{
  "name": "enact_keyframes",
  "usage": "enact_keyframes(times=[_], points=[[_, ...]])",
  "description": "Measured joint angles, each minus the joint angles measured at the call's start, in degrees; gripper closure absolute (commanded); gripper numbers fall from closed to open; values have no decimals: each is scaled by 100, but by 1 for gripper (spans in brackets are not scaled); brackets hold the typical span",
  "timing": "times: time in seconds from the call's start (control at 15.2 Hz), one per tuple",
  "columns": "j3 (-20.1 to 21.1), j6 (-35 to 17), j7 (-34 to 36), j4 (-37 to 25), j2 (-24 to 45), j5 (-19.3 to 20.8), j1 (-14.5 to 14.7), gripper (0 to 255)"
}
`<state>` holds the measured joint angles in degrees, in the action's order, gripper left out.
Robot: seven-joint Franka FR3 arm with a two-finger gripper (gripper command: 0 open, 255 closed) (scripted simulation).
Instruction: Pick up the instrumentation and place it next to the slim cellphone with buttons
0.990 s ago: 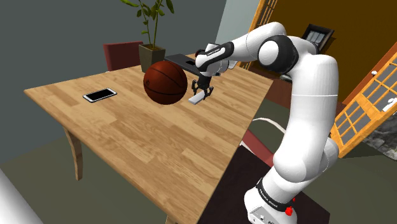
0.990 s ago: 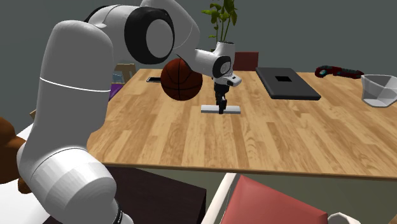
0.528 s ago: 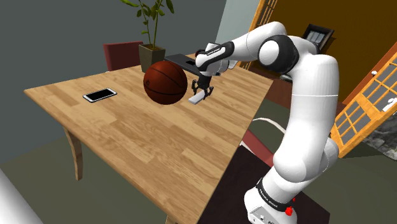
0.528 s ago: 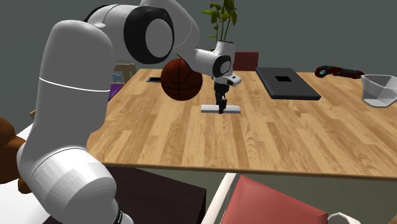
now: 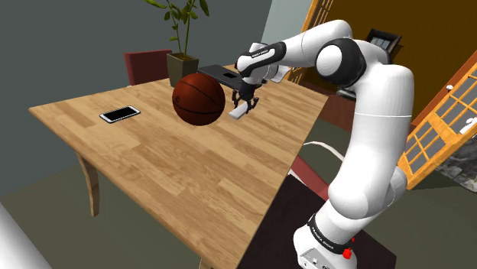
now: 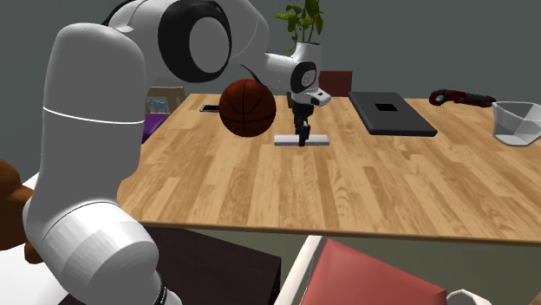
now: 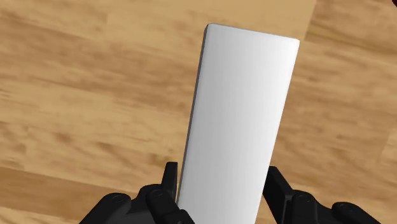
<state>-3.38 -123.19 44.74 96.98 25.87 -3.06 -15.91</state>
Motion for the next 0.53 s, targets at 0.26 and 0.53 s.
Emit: enact_keyframes(times=[0.26, 0.53], points=[[-6, 268, 13, -148, -120, 12, 2, 255], [-13, 508, 14, -264, -243, 23, -2, 255]])
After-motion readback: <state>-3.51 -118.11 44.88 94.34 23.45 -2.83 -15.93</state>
